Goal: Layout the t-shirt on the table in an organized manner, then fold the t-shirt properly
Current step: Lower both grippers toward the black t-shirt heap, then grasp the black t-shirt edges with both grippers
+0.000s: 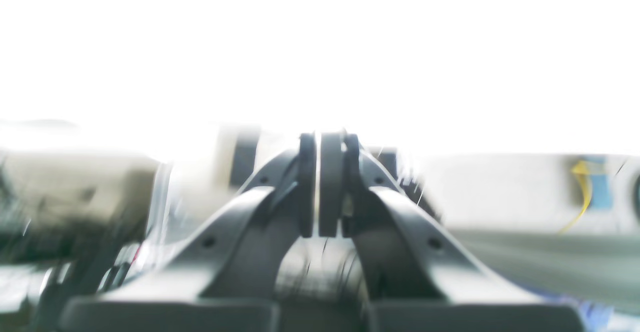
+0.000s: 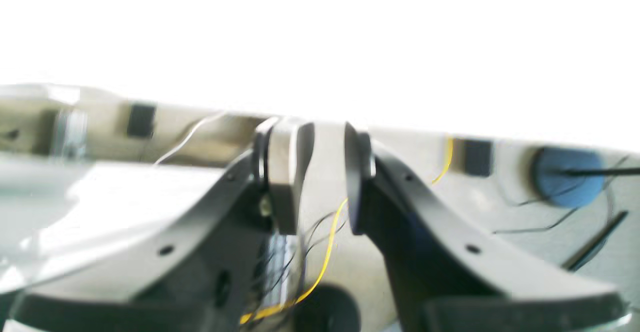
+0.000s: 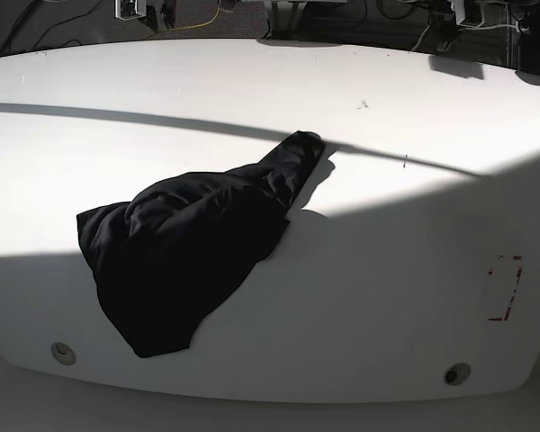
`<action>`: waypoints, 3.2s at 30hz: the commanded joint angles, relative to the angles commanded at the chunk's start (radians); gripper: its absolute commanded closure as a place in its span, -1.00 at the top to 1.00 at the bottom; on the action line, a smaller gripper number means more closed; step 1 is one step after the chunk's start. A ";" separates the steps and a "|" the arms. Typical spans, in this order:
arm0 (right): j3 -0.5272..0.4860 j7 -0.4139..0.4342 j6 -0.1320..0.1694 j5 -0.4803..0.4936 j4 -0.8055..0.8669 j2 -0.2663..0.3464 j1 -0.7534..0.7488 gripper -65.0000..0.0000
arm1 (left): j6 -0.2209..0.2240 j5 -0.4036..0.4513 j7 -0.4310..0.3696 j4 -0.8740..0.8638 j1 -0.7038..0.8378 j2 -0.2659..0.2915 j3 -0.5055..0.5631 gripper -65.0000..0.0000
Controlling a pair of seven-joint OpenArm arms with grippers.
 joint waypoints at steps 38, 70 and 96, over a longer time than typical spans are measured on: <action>-0.066 -0.460 -0.006 -0.008 -0.080 0.000 0.809 -0.02 | 0.002 0.002 0.213 0.014 -0.494 -0.149 0.427 -0.13; 0.301 -0.480 0.000 0.002 -0.844 0.215 1.358 -0.02 | 0.002 0.000 0.370 0.014 -0.637 -0.149 0.482 -0.12; 0.339 -0.342 0.002 0.002 -1.152 0.333 1.456 -0.02 | 0.002 0.002 0.370 0.012 -0.631 -0.149 0.486 -0.12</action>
